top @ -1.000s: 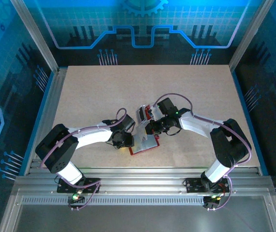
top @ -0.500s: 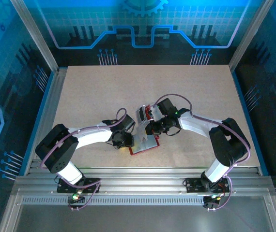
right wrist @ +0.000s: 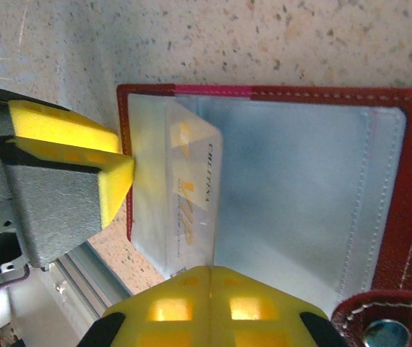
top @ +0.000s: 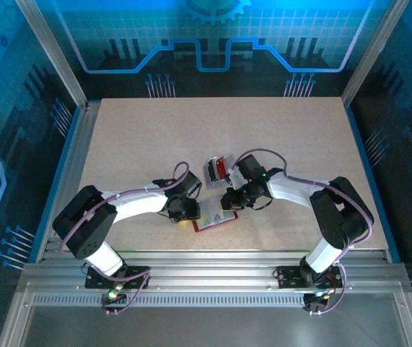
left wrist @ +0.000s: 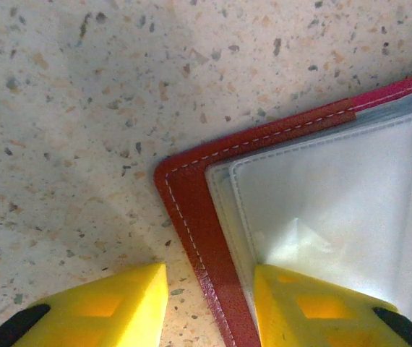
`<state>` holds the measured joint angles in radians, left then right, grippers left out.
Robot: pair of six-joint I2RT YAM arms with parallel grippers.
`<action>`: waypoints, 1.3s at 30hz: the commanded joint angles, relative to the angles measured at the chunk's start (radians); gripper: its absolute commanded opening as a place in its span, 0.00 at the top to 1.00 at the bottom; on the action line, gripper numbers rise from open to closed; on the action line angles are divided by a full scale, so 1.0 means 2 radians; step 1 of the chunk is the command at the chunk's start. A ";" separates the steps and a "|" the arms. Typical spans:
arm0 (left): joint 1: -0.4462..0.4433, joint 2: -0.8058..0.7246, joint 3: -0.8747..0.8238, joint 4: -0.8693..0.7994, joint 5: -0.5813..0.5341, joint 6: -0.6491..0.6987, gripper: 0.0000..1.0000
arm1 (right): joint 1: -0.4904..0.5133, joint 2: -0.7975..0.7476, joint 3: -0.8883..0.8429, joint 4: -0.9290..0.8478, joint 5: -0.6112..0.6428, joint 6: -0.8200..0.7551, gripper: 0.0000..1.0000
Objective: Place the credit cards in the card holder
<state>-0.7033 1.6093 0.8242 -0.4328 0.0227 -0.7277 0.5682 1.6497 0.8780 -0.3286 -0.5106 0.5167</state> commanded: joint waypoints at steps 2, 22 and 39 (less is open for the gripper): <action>-0.004 0.046 -0.033 0.024 -0.011 -0.005 0.62 | -0.003 0.002 -0.012 -0.013 -0.014 0.001 1.00; -0.004 0.043 -0.040 0.035 -0.008 -0.008 0.62 | 0.033 0.049 0.054 -0.034 -0.009 -0.006 1.00; -0.002 0.002 -0.027 0.018 -0.002 0.000 0.61 | 0.081 0.062 0.038 0.044 0.028 0.060 1.00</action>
<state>-0.7025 1.5852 0.8009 -0.4076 0.0200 -0.7338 0.6952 1.7702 0.9680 -0.3038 -0.4633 0.6010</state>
